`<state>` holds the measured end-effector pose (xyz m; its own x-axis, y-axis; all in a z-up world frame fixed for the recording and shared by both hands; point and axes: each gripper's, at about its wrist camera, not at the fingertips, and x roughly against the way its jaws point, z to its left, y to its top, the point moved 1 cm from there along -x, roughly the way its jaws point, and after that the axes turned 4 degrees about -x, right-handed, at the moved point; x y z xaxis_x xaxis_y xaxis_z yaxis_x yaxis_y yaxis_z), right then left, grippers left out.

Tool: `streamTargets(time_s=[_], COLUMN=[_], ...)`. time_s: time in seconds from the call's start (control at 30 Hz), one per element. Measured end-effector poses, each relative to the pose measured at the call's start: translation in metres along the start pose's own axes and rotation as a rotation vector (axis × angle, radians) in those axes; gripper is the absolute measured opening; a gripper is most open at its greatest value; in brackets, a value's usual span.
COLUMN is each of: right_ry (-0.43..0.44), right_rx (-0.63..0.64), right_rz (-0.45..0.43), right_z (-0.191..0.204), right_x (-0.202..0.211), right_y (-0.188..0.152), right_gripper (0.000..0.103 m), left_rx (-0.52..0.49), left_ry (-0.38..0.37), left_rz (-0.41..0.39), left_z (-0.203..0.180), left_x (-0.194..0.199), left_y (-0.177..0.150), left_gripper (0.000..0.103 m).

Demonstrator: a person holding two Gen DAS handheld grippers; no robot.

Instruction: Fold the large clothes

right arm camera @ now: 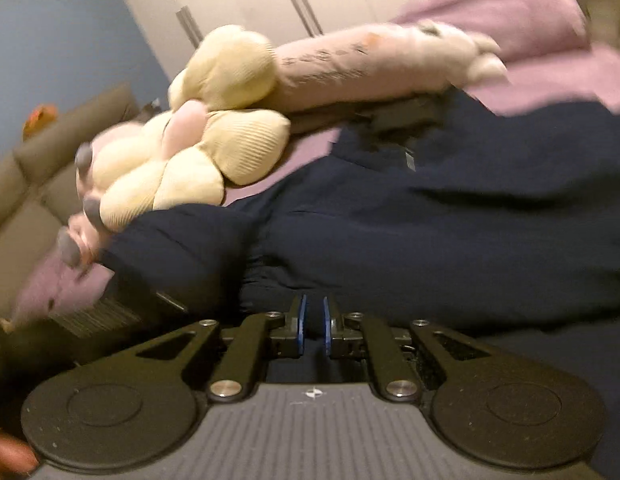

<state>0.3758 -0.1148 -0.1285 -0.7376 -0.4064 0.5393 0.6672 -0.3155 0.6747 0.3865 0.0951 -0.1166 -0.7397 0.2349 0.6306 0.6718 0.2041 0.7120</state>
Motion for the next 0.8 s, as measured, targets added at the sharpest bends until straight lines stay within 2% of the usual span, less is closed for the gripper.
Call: streamTargets(time_s=[0.07,0.1,0.17,0.27,0.37,0.47,0.6,0.73,0.8], right_ry=[0.031,0.054,0.106,0.183,0.219,0.208,0.19,0.188,0.16], right_rx=[-0.057,-0.089,-0.156,-0.248,-0.258,-0.196,-0.196,-0.125,-0.119], right_rz=[0.025,0.038,0.061,0.106,0.122,0.124,0.133,0.145,0.151], right_z=[-0.016,-0.022,-0.03,-0.034,-0.021,-0.007,-0.006,0.002,0.007], right_x=[0.002,0.003,0.001,-0.007,-0.01,-0.008,-0.004,0.001,-0.006], right_y=[0.005,0.007,0.01,0.01,0.003,-0.007,-0.015,-0.025,-0.026], right_gripper=[0.013,0.016,0.04,0.049,0.054,0.061,0.063,0.064,0.064], left_rx=[0.007,0.01,0.022,0.032,0.045,0.103,0.181,0.234,0.236], left_ry=[0.014,-0.003,-0.044,-0.057,-0.018,0.096,0.2,0.234,0.251], left_rz=[0.006,0.001,0.007,-0.031,-0.095,-0.129,-0.112,-0.089,-0.078], left_z=[0.002,0.004,0.01,0.023,0.045,0.077,0.109,0.121,0.12], left_x=[-0.005,0.0,0.019,0.058,0.094,0.114,0.114,0.103,0.097], left_y=[-0.009,-0.01,-0.01,-0.014,-0.021,-0.028,-0.03,-0.032,-0.033], left_gripper=[0.061,0.068,0.078,0.092,0.093,0.092,0.091,0.09,0.09])
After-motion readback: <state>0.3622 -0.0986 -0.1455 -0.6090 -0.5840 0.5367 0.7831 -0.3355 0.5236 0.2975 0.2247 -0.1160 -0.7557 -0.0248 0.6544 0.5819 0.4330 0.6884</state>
